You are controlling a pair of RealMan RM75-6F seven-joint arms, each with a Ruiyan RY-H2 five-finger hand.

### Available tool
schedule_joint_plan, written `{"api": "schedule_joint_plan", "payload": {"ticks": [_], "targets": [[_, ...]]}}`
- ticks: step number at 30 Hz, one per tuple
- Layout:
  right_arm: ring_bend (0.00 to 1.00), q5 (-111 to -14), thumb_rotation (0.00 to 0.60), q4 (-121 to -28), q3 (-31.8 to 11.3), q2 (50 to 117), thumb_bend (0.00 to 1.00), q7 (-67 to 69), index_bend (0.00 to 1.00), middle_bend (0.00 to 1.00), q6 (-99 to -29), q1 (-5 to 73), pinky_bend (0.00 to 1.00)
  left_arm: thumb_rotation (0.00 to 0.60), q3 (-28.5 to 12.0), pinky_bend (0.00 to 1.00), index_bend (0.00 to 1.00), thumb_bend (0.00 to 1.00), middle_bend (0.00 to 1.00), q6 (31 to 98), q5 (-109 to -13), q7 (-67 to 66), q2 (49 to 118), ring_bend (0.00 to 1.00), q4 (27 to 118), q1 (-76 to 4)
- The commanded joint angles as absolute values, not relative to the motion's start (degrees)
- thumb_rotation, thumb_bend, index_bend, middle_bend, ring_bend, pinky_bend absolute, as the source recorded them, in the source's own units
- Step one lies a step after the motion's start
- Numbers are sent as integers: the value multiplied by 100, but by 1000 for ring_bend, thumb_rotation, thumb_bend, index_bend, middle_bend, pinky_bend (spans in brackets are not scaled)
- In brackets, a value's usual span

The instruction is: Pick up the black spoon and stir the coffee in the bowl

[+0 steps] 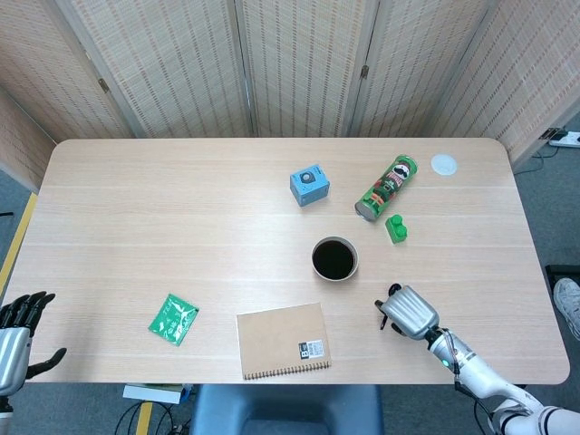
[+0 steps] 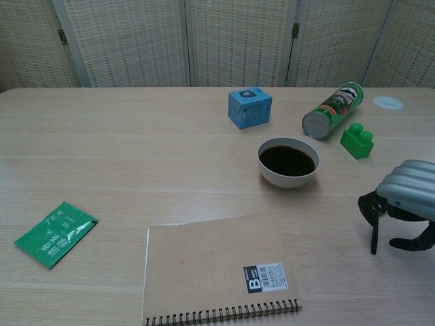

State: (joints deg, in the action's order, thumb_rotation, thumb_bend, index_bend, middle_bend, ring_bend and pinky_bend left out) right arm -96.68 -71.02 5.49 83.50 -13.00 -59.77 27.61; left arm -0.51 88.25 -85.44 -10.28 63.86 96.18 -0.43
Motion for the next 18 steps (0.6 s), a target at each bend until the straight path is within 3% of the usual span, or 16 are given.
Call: {"api": "schedule_joint_plan", "payload": {"ticks": [1, 18], "targets": [[1000, -9701, 600, -6931, 555, 8458, 207, -1319, 525, 997, -5966, 2800, 1000, 600, -49, 190, 184, 206, 172, 8825, -8550, -1025, 6387, 140, 9619, -42], [1000, -9698, 600, -6602, 496, 8805, 209, -1517, 525, 996, -5779, 3052, 1000, 600, -39, 190, 184, 207, 172, 8882, -8534, -926, 6384, 140, 9551, 35]]}}
